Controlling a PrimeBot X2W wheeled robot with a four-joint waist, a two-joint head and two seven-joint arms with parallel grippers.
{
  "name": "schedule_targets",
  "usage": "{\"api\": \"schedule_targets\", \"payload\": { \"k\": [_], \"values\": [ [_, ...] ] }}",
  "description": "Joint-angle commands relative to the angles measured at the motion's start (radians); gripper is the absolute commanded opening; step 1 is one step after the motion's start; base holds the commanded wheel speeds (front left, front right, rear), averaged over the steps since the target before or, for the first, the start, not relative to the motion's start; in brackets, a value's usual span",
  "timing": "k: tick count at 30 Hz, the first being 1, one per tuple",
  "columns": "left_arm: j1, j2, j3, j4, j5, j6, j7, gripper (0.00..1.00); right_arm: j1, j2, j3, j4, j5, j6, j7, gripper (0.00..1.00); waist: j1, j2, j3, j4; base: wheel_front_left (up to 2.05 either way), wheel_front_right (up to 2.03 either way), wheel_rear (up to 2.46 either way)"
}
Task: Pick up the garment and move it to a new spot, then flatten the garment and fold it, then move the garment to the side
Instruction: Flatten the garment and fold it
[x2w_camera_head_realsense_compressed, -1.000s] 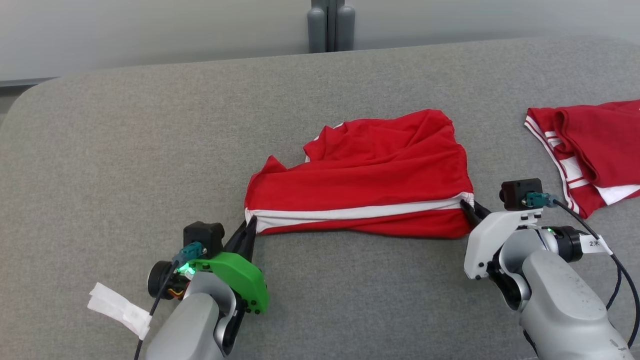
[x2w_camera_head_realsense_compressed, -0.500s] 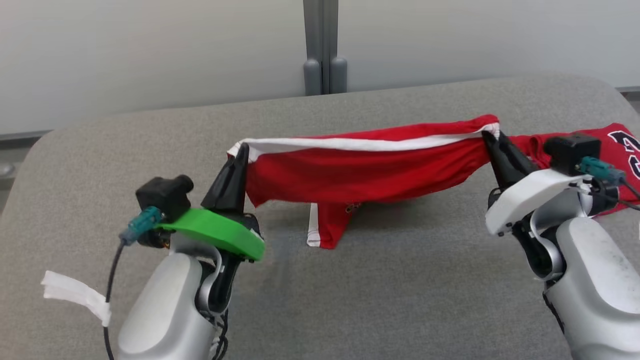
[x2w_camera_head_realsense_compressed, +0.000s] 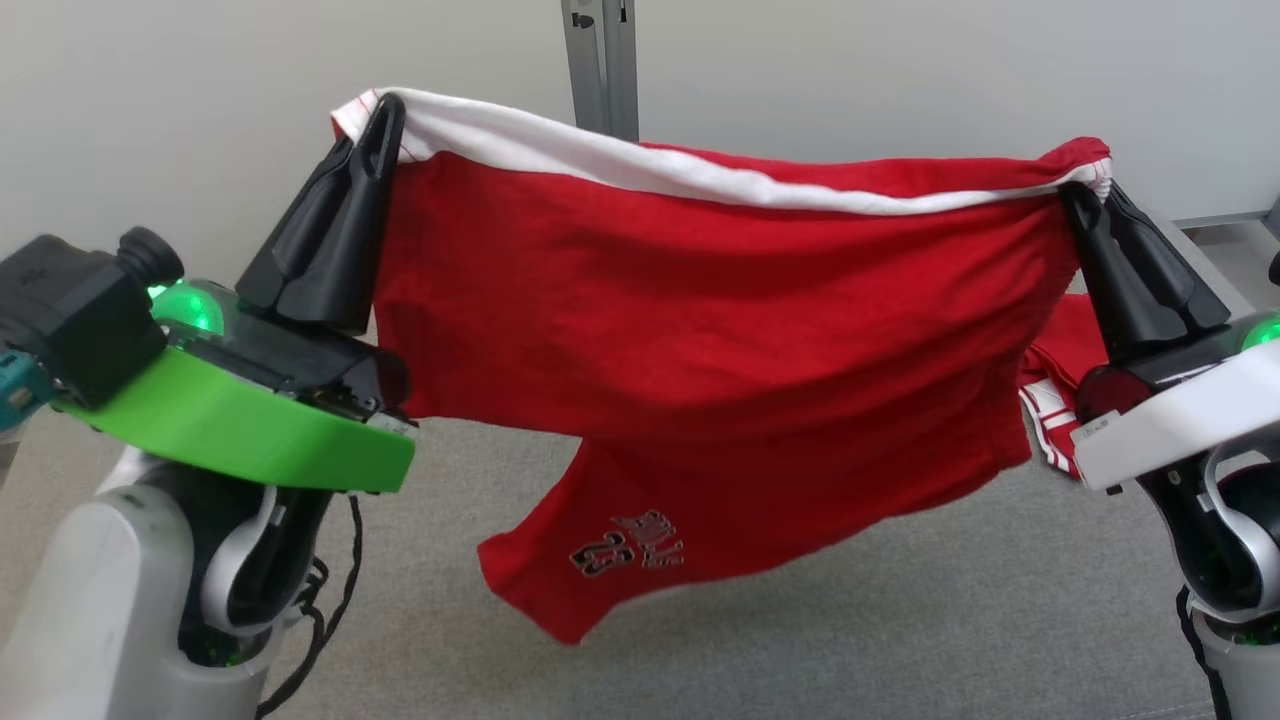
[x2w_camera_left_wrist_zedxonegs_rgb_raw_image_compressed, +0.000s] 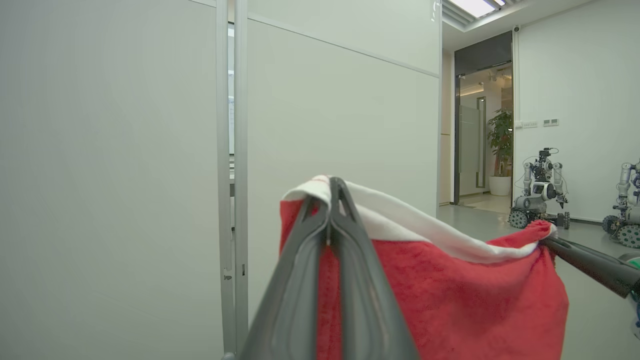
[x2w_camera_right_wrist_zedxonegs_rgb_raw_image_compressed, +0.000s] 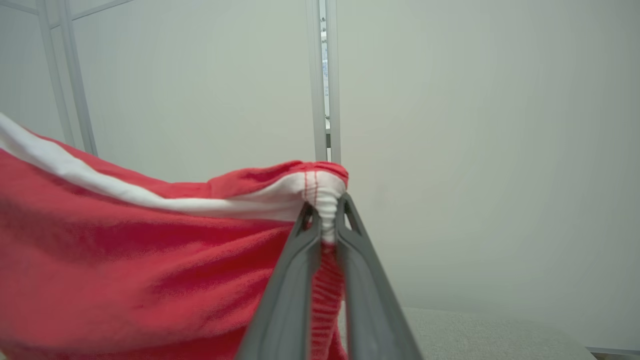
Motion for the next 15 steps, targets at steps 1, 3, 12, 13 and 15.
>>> {"api": "schedule_targets", "payload": {
  "k": [1,3,12,13,15],
  "values": [
    [-0.016,0.024,0.012,-0.015,0.005,0.011,0.024,0.00,0.022,0.009,0.003,-0.026,0.001,-0.001,0.026,0.00,0.0000,0.0000,0.005,-0.003,0.00,0.00,0.00],
    [-0.023,0.037,0.014,-0.025,0.011,0.020,0.049,0.00,0.033,0.013,0.010,-0.049,-0.001,-0.001,0.052,0.00,0.0000,0.0000,0.015,-0.005,0.00,0.00,0.00],
    [-0.133,0.047,-0.002,0.133,0.020,-0.010,0.070,0.00,-0.076,0.079,0.118,0.102,0.020,0.000,0.032,0.00,0.0000,0.0000,0.168,-0.002,0.00,0.00,0.00],
    [-0.162,0.050,-0.003,0.164,0.024,-0.019,0.068,0.00,-0.112,0.080,0.126,0.136,0.014,0.000,0.019,0.00,0.0000,0.0000,0.191,-0.003,0.00,0.00,0.00],
    [-0.254,0.050,0.001,0.246,0.039,-0.038,0.054,0.00,-0.221,0.076,0.151,0.225,-0.023,0.000,-0.023,0.00,0.0000,0.0000,0.239,-0.003,0.00,0.00,0.00]
  ]
}}
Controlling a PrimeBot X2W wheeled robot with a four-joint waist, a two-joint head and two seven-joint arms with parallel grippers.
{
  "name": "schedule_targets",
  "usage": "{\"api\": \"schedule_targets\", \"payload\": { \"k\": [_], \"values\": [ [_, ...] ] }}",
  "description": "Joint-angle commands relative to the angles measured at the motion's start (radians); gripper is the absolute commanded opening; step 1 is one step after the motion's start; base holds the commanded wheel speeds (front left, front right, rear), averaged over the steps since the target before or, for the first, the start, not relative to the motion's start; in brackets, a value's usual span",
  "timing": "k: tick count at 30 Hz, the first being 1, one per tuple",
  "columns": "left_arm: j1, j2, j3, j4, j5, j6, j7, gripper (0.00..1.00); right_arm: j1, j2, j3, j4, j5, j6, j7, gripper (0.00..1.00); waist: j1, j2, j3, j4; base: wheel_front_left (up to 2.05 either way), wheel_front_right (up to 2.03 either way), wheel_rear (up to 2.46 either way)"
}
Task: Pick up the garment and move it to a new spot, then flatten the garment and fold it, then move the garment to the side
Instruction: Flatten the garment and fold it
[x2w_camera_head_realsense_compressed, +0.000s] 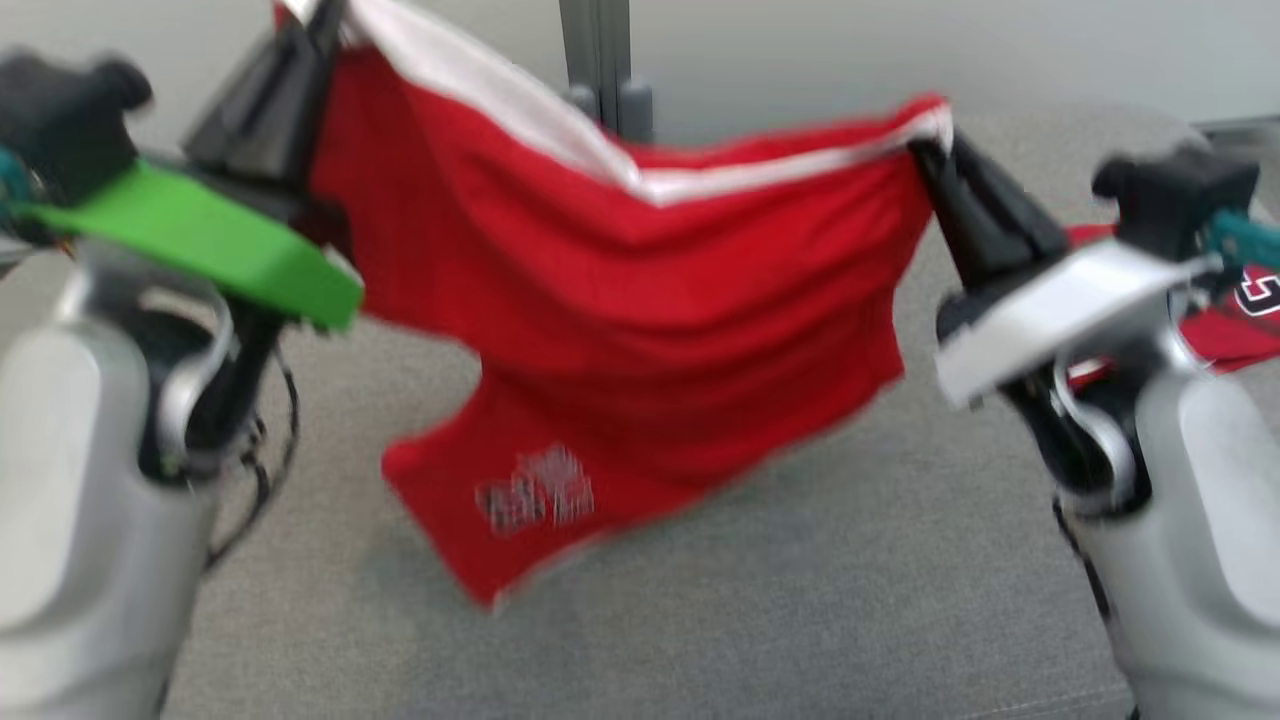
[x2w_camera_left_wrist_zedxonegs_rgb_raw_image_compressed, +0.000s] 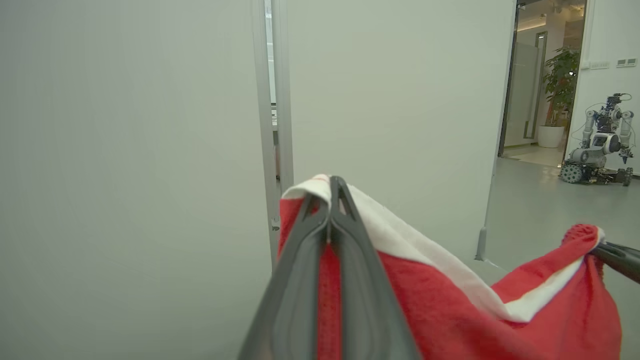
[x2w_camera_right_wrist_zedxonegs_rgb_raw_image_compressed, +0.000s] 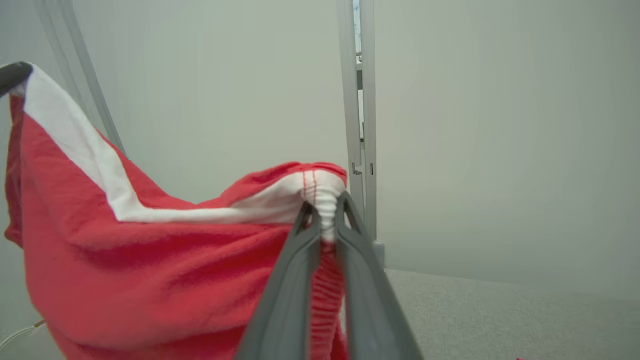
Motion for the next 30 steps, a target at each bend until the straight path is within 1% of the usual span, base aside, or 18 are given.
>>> {"api": "schedule_targets", "payload": {
  "k": [1,4,5,6,9,11,14,18,21,24,30],
  "values": [
    [-0.093,0.005,0.008,0.054,0.023,-0.013,-0.021,0.00,-0.095,0.001,0.010,0.062,-0.028,0.000,-0.041,0.00,0.0000,0.0000,0.122,0.001,0.00,0.00,0.00],
    [-0.253,-0.025,0.009,0.189,0.055,-0.034,-0.096,0.00,-0.281,0.040,-0.004,0.221,-0.073,0.000,-0.161,0.00,0.0000,0.0000,0.175,0.009,0.00,0.00,0.00],
    [-0.294,-0.038,0.003,0.226,0.061,-0.043,-0.129,0.00,-0.326,0.053,-0.014,0.276,-0.085,0.000,-0.203,0.00,0.0000,0.0000,0.186,0.012,0.00,0.00,0.00],
    [-0.339,-0.058,0.006,0.291,0.072,-0.047,-0.184,0.00,-0.381,0.066,-0.024,0.362,-0.105,0.000,-0.260,0.00,0.0000,0.0000,0.196,0.018,0.00,0.00,0.00],
    [-0.410,-0.108,-0.007,0.408,0.077,-0.058,-0.279,0.00,-0.479,0.096,-0.030,0.527,-0.135,0.000,-0.365,0.00,0.0000,0.0000,0.216,0.038,0.00,0.00,0.00],
    [-0.417,-0.131,-0.026,0.478,0.074,-0.066,-0.323,0.00,-0.507,0.107,-0.017,0.633,-0.150,0.000,-0.416,0.00,0.0000,0.0000,0.222,0.053,0.00,0.00,0.00],
    [-0.378,-0.148,-0.056,0.574,0.062,-0.078,-0.367,0.00,-0.511,0.115,0.008,0.781,-0.163,0.000,-0.476,0.00,0.0000,0.0000,0.232,0.075,0.00,0.00,0.00],
    [-0.312,-0.158,-0.095,0.640,0.034,-0.086,-0.413,0.00,-0.473,0.119,0.037,0.914,-0.159,0.000,-0.520,0.00,0.0000,0.0000,0.247,0.097,0.00,0.00,0.00],
    [-0.248,-0.153,-0.108,0.643,0.008,-0.088,-0.440,0.00,-0.439,0.121,0.060,0.949,-0.129,0.000,-0.535,0.00,0.0000,0.0000,0.250,0.107,0.00,0.00,0.00],
    [-0.162,-0.144,-0.116,0.614,-0.013,-0.089,-0.459,0.00,-0.381,0.121,0.068,0.942,-0.099,0.000,-0.541,0.00,0.0000,0.0000,0.234,0.109,0.00,0.00,0.00],
    [0.028,-0.123,-0.122,0.502,-0.032,-0.090,-0.474,0.00,-0.212,0.121,0.057,0.816,-0.059,0.000,-0.541,0.00,0.0000,0.0000,0.167,0.115,0.00,0.00,0.00]
  ]
}}
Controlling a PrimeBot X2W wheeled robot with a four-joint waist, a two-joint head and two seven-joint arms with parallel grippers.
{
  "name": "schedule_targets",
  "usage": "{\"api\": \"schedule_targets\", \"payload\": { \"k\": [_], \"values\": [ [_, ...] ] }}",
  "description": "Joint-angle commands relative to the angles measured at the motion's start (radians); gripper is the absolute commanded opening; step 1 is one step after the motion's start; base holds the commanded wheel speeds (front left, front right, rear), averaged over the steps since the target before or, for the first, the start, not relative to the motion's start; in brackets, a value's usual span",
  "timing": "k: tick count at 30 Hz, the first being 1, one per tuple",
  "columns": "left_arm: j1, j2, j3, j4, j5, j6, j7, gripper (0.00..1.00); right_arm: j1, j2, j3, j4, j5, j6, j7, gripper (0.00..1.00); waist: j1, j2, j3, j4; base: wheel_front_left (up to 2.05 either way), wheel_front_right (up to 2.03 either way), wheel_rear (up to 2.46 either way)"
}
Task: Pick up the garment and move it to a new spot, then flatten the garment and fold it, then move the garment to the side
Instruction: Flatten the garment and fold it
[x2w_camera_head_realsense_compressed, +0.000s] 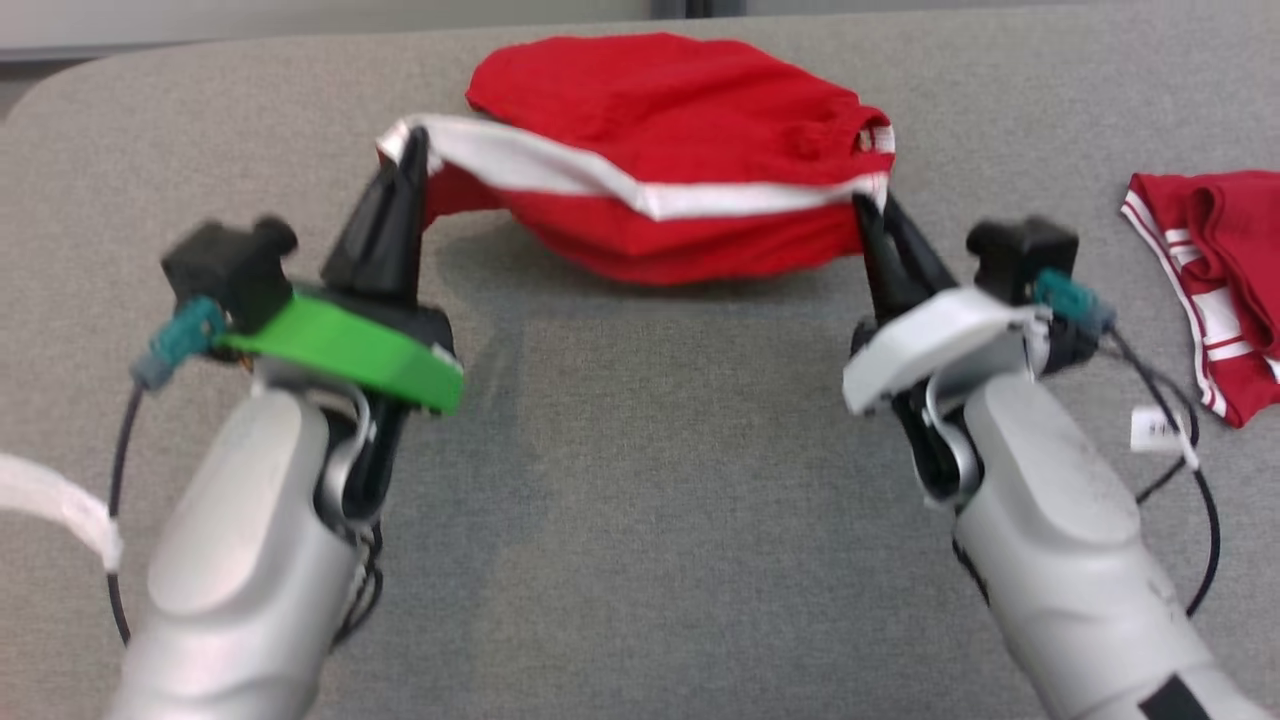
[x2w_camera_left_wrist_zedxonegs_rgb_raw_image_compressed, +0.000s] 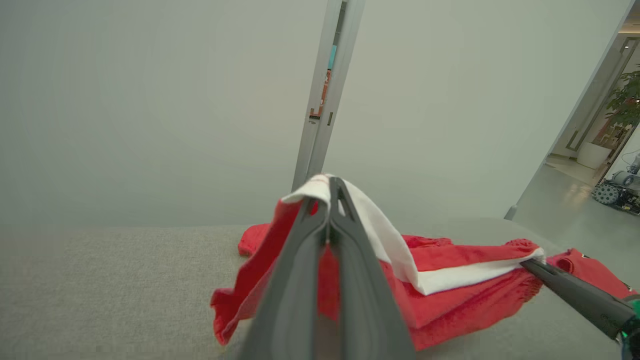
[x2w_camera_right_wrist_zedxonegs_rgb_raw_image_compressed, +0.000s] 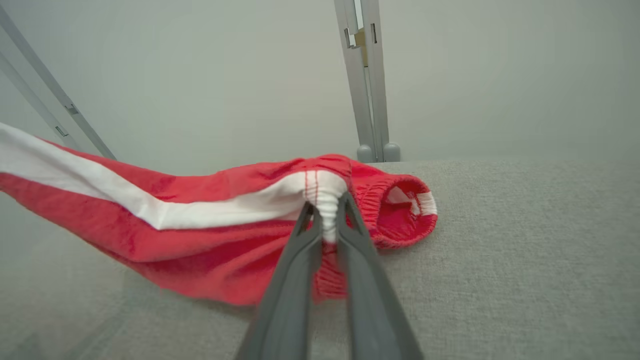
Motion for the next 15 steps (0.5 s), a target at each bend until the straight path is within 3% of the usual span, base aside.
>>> {"api": "schedule_targets", "payload": {
  "k": [1,9,15],
  "values": [
    [0.048,0.008,0.002,-0.025,-0.015,-0.003,-0.006,0.00,0.046,-0.004,-0.006,-0.026,0.008,0.000,-0.004,0.00,-0.0001,0.0000,-0.051,0.006,0.00,0.00,0.00],
    [0.351,0.053,-0.025,-0.268,-0.009,0.044,0.013,0.00,0.366,-0.012,-0.033,-0.227,0.077,0.000,-0.003,0.00,-0.0001,0.0000,-0.202,0.024,0.00,0.00,0.00],
    [0.592,0.128,-0.021,-0.561,-0.020,0.156,0.103,0.00,0.595,-0.020,-0.037,-0.431,0.092,0.000,0.052,0.00,-0.0001,0.0000,-0.273,-0.004,0.00,0.00,0.00]
  ]
}}
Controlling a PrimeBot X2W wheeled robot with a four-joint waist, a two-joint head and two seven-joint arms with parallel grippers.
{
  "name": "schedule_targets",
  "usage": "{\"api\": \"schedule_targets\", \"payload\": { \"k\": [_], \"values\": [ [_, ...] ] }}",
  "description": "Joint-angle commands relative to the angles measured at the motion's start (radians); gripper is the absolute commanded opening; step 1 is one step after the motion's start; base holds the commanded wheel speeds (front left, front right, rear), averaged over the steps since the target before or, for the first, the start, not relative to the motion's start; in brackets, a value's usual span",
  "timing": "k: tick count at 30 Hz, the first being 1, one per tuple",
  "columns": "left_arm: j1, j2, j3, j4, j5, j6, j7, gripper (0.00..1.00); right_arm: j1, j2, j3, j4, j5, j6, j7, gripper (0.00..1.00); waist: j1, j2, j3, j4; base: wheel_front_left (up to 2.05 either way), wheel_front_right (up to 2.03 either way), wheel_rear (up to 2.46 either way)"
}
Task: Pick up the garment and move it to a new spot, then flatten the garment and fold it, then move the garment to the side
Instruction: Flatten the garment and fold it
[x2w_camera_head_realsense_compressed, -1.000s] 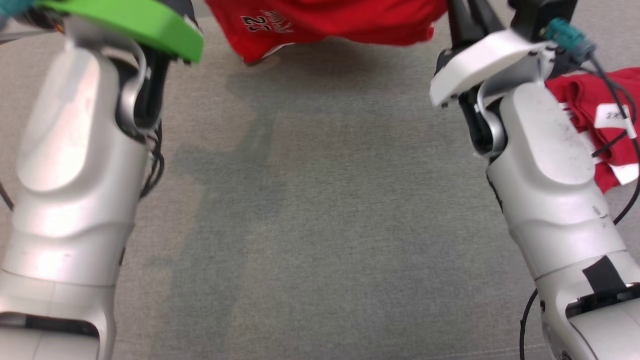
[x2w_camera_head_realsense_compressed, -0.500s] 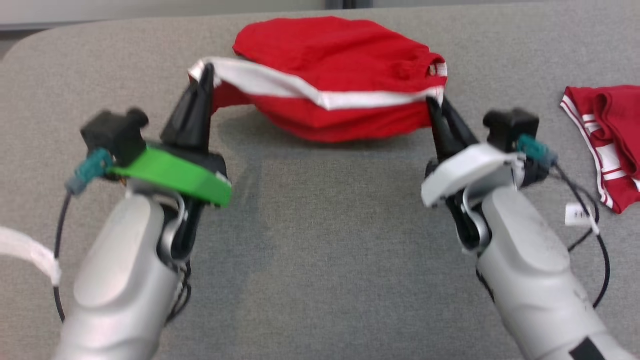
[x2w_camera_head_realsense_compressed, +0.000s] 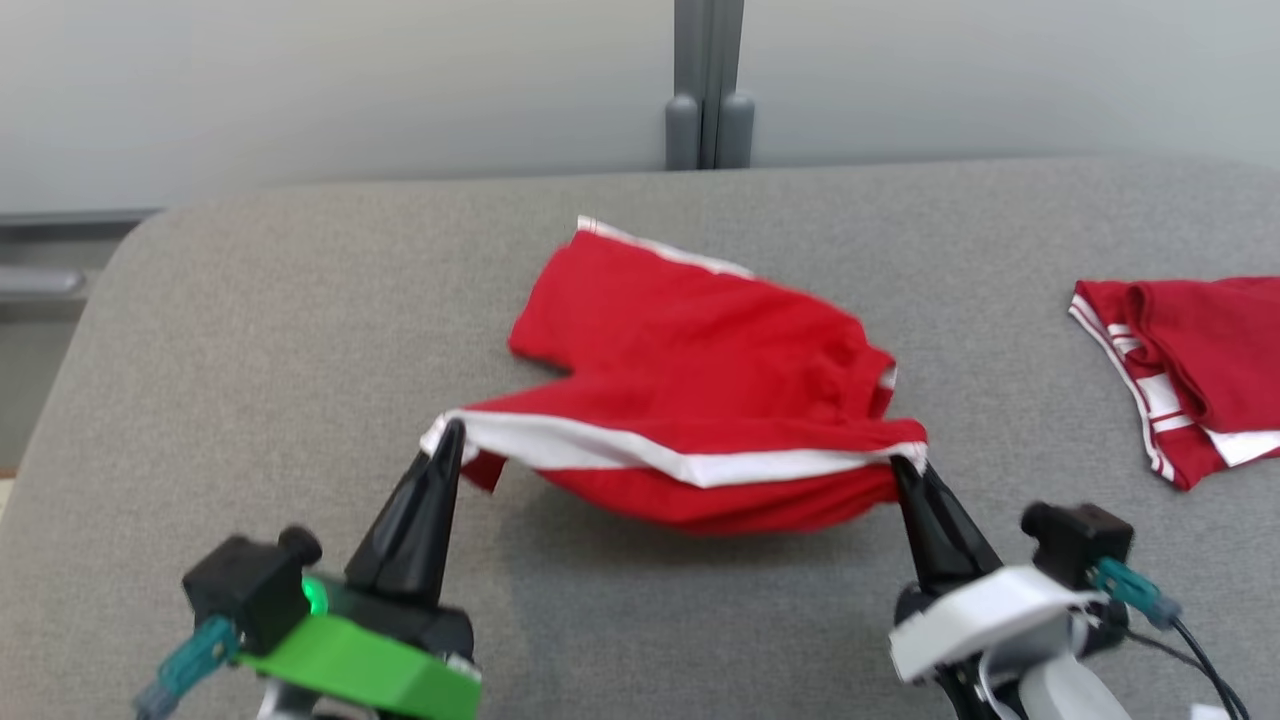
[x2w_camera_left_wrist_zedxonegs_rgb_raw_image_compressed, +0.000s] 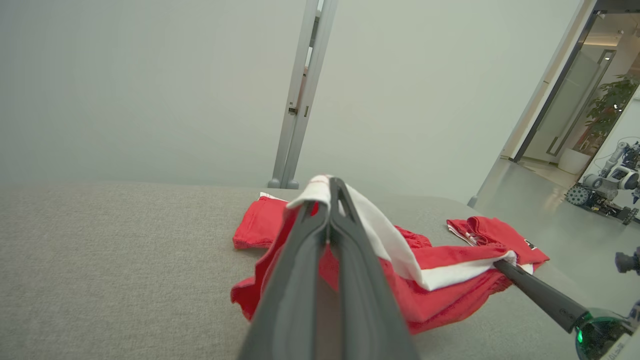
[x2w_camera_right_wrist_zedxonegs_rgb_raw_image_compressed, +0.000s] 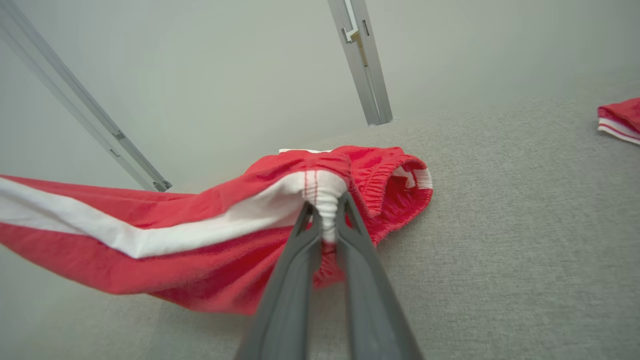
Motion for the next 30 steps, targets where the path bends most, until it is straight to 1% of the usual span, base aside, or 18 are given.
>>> {"api": "schedule_targets", "payload": {
  "k": [1,4,7,10,13,15,19,24,30],
  "values": [
    [0.053,0.019,0.004,-0.052,-0.006,0.026,0.021,0.00,0.049,-0.011,-0.013,-0.048,-0.007,0.000,0.019,0.00,0.0000,0.0000,-0.059,-0.022,0.00,0.00,0.00],
    [0.131,0.053,-0.002,-0.165,0.008,0.073,0.069,0.00,0.139,-0.015,-0.043,-0.163,-0.033,0.000,0.073,0.00,0.0000,0.0000,-0.056,-0.038,0.00,0.00,0.00],
    [0.169,0.061,-0.001,-0.224,-0.008,0.093,0.091,0.00,0.198,-0.014,-0.062,-0.249,-0.048,0.000,0.129,0.00,0.0000,0.0000,-0.043,-0.053,0.00,0.00,0.00],
    [0.160,0.066,0.003,-0.223,-0.016,0.096,0.106,0.00,0.225,-0.010,-0.074,-0.296,-0.060,0.000,0.177,0.00,0.0000,0.0000,-0.017,-0.067,0.00,0.00,0.00],
    [0.103,0.074,0.000,-0.177,0.000,0.074,0.108,0.00,0.207,-0.003,-0.080,-0.288,-0.063,0.000,0.196,0.00,0.0000,0.0000,0.013,-0.077,0.00,0.00,0.00],
    [0.061,0.068,-0.004,-0.124,-0.007,0.052,0.111,0.00,0.178,-0.001,-0.088,-0.265,-0.078,0.000,0.195,0.00,0.0000,0.0000,0.038,-0.081,0.00,0.00,0.00],
    [-0.072,0.052,-0.004,0.030,0.001,0.004,0.109,0.00,0.095,0.006,-0.099,-0.188,-0.058,0.000,0.176,0.00,0.0000,0.0000,0.097,-0.089,0.00,0.00,0.00],
    [-0.286,-0.001,-0.001,0.249,-0.013,-0.052,0.107,0.00,-0.036,0.009,-0.086,-0.069,-0.026,0.000,0.150,0.00,0.0000,0.0000,0.183,-0.100,0.00,0.00,0.00],
    [-0.496,-0.054,-0.019,0.508,0.000,-0.092,0.113,0.00,-0.180,0.009,-0.058,0.069,0.006,0.000,0.111,0.00,0.0000,0.0000,0.268,-0.121,0.00,0.00,0.00]
  ]
}}
